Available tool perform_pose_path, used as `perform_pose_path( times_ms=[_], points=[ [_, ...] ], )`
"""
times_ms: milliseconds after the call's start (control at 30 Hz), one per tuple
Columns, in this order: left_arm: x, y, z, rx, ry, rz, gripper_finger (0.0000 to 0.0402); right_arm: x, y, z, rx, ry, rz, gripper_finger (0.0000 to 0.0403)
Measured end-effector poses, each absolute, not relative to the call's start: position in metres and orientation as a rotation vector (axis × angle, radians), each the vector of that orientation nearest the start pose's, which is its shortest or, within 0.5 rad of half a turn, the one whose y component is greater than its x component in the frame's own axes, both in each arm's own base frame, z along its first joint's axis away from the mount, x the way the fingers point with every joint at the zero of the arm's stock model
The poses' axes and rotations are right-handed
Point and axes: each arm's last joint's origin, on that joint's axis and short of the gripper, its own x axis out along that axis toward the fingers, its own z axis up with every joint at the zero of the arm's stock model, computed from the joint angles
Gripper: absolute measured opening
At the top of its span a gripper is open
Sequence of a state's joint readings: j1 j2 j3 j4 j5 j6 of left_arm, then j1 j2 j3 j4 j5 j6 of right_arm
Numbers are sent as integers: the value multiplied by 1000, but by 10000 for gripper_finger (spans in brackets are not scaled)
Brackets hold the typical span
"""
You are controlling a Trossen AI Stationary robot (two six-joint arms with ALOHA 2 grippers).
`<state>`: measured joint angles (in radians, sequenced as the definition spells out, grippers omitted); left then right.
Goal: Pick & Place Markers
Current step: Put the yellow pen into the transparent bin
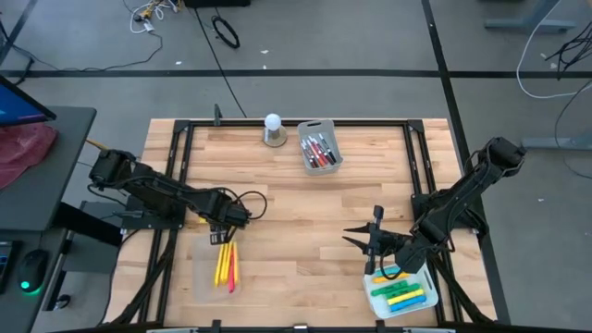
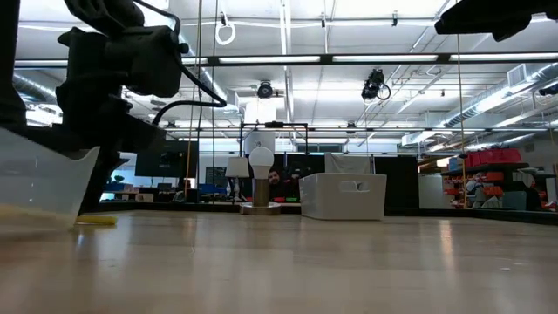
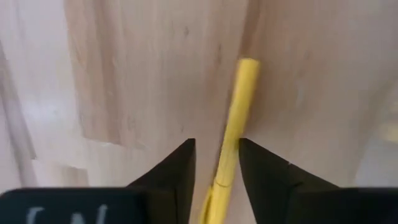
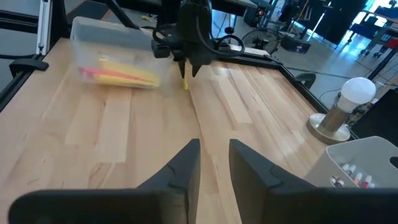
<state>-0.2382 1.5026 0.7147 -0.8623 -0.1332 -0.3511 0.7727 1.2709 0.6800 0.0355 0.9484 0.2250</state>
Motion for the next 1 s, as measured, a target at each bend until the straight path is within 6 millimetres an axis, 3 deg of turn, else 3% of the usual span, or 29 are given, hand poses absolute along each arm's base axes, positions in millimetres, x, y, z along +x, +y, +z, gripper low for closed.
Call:
perform_pose_path(
  times_ms=[167, 467, 767, 1000],
  points=[
    [204, -46, 137, 33, 1610, 222, 102, 196, 158, 225, -206, 338, -208, 86],
    [204, -46, 139, -7, 1611, 248, 97, 199, 156, 226, -206, 330, -218, 86],
    [218, -49, 164, 5, 1601, 245, 97, 202, 152, 226, -199, 329, -239, 86],
    [214, -48, 188, 10, 1642, 265, 97, 203, 152, 227, -196, 326, -240, 86]
  ],
)
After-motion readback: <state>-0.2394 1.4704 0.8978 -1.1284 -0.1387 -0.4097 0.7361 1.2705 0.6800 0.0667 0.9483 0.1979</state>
